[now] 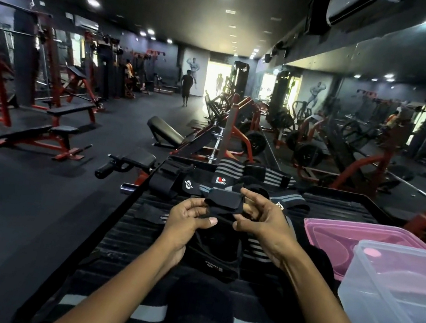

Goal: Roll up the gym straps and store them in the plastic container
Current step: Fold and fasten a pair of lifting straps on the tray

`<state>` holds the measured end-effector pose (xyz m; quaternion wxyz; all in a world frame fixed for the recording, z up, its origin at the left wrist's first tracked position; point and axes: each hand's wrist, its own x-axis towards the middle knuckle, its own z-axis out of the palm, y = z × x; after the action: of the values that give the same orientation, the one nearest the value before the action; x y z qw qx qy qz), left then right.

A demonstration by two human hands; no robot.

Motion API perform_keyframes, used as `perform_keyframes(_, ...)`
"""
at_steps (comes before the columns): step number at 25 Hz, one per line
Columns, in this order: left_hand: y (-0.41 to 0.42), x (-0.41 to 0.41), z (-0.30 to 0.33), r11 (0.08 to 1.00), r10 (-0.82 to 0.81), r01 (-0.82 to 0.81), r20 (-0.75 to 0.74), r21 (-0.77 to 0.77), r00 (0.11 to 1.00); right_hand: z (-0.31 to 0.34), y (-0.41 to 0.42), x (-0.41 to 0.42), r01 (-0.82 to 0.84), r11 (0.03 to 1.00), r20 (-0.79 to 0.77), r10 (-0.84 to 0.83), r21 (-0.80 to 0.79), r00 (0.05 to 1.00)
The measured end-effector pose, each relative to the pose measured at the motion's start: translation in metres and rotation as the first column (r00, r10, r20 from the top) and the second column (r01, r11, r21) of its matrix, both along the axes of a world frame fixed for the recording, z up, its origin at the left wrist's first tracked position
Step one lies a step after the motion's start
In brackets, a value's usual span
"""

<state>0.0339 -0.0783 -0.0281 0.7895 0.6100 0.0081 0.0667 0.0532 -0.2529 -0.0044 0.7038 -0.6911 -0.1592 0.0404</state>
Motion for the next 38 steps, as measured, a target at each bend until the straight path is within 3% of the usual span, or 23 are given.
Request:
perform_keyframes(6,0.0,-0.002,0.002,0.999,-0.03,0.03,-0.032,-0.014,0.999,-0.004,-0.005,0.005,-0.086,0.996,-0.08,0.088,0.027,0.993)
perform_keyframes(11,0.0,-0.003,0.002,1.0,-0.023,0.022,-0.043,-0.005,0.999,-0.005,-0.004,0.004,-0.04,0.997,0.035,0.042,-0.062,0.999)
perform_keyframes(15,0.01,-0.003,0.008,0.987,-0.128,0.131,-0.041,0.093,0.991,-0.004,-0.01,0.0,-0.002,0.972,0.19,0.048,-0.237,0.981)
perform_keyframes(19,0.021,-0.004,0.017,0.935,-0.235,0.247,-0.076,0.255,0.969,-0.003,-0.016,-0.008,-0.069,0.953,0.178,0.126,-0.295,0.976)
perform_keyframes(21,0.03,-0.004,0.014,0.847,-0.281,0.254,-0.012,0.467,0.96,-0.004,-0.02,-0.014,-0.064,0.903,0.196,0.16,-0.424,0.968)
perform_keyframes(23,0.039,-0.002,0.01,0.635,-0.459,0.334,-0.007,0.697,0.888,-0.008,-0.025,-0.018,-0.009,0.812,0.248,0.189,-0.584,0.95)
perform_keyframes(25,0.047,-0.005,0.007,0.512,-0.55,0.385,-0.051,0.768,0.834,-0.01,-0.024,-0.022,0.015,0.779,0.274,0.202,-0.627,0.94)
perform_keyframes(29,0.05,-0.006,0.003,0.541,-0.511,0.275,0.051,0.795,0.858,-0.011,-0.021,-0.026,-0.031,0.801,0.272,0.239,-0.598,0.932)
perform_keyframes(33,0.051,-0.006,0.002,0.571,-0.512,0.281,0.067,0.771,0.856,-0.013,-0.014,-0.034,-0.05,0.813,0.324,0.286,-0.58,0.902)
perform_keyframes(38,0.052,-0.008,0.004,0.587,-0.479,0.221,0.114,0.779,0.87,-0.012,-0.014,-0.034,0.047,0.827,0.448,0.255,-0.56,0.857)
